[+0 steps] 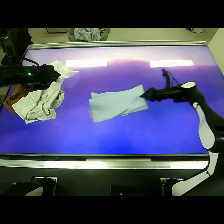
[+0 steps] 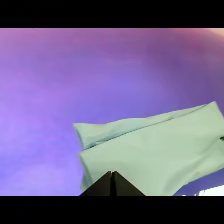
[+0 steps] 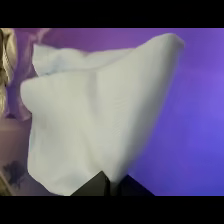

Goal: Fold the shirts.

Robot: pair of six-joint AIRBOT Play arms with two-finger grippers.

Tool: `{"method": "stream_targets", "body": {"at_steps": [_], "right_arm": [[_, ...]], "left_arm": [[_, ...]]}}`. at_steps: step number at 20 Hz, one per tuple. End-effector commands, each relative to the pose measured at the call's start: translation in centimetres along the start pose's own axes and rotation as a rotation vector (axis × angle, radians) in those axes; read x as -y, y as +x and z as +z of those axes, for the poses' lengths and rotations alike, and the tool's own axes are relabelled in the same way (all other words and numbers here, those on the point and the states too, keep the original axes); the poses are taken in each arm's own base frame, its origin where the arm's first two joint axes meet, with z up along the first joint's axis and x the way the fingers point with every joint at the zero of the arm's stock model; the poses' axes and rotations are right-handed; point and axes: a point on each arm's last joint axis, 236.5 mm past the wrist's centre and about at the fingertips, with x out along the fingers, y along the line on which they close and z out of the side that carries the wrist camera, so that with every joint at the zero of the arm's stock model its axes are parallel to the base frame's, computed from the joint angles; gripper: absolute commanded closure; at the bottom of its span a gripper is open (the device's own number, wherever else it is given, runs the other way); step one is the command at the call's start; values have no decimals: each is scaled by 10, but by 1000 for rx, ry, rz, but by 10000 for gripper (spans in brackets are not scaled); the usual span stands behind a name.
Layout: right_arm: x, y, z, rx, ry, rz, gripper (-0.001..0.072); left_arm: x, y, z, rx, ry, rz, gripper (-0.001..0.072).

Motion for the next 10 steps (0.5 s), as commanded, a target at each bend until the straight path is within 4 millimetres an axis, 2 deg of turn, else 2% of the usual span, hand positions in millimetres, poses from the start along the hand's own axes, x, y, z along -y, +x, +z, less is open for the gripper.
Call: {"method": "stream_targets", "body": {"at_steps": [1, 4, 6, 8, 10], "right_arm": [[18, -78, 55, 154, -12, -42, 669], [52, -163, 73, 277, 37, -110, 669], [82, -225, 64, 339, 82, -206, 669], [114, -286, 36, 356, 142, -336, 668], [142, -344, -8, 343, 236, -461, 669]], "left_arm": [[0, 0, 0, 1, -1, 0, 678], [0, 0, 0, 0, -1, 0, 678], [0, 0, 0, 0, -1, 0, 678], [0, 0, 0, 0, -1, 0, 678], [0, 0, 0, 0, -1, 0, 678]]}}
